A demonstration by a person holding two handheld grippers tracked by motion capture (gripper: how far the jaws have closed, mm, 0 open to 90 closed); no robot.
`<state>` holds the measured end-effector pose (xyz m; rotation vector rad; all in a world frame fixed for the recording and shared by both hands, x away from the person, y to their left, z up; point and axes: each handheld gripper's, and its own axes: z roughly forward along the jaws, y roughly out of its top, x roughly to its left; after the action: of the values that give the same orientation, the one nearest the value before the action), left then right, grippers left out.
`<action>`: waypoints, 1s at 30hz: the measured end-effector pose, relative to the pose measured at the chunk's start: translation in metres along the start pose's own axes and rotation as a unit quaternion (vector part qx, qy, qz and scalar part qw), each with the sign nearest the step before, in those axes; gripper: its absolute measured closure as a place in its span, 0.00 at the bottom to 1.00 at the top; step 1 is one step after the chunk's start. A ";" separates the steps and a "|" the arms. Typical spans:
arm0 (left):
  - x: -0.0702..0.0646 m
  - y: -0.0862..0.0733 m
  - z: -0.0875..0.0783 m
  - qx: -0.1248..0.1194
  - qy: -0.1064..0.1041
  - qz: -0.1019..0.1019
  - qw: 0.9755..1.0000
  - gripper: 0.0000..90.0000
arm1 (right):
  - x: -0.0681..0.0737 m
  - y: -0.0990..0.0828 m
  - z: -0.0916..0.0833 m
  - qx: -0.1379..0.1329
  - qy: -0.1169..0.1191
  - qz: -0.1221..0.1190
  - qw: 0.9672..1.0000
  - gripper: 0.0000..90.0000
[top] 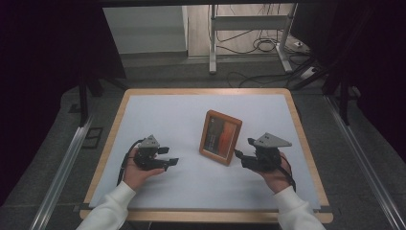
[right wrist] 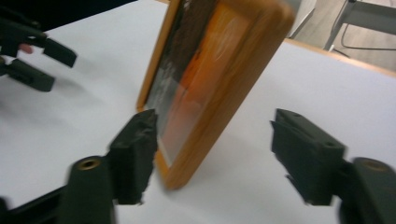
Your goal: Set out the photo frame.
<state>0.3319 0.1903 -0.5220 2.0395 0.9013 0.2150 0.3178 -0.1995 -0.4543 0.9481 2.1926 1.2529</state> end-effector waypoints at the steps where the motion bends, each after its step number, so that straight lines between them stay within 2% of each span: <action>1: 0.000 0.000 0.000 0.000 0.000 0.000 1.000 0.36 | 0.002 -0.004 -0.002 -0.004 0.009 0.004 1.000 0.51; 3: 0.000 0.000 0.000 -0.001 0.000 0.000 1.000 0.36 | 0.005 -0.010 -0.003 -0.008 0.020 0.007 1.000 0.66; 5: 0.000 0.000 0.000 0.000 0.000 0.001 1.000 0.36 | 0.009 -0.014 0.000 0.009 0.035 -0.001 0.999 0.80; 10: -0.001 0.000 0.000 0.002 0.000 0.005 1.000 0.36 | 0.019 -0.024 0.016 0.046 0.059 -0.014 0.997 0.97; 13: -0.001 0.000 -0.001 0.002 0.001 0.006 1.000 0.36 | 0.025 -0.026 0.024 0.060 0.068 -0.025 0.996 0.99; 19: -0.002 0.000 0.000 0.003 -0.001 0.009 1.000 0.36 | 0.034 -0.026 0.030 0.067 0.078 -0.033 0.994 1.00; 30: -0.002 0.000 0.001 0.005 -0.003 0.011 1.000 0.36 | 0.039 -0.031 0.047 0.090 0.079 -0.038 0.992 1.00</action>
<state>0.3304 0.1883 -0.5221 2.0589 0.8790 0.2176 0.3123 -0.1548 -0.5056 0.8476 2.4751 1.1466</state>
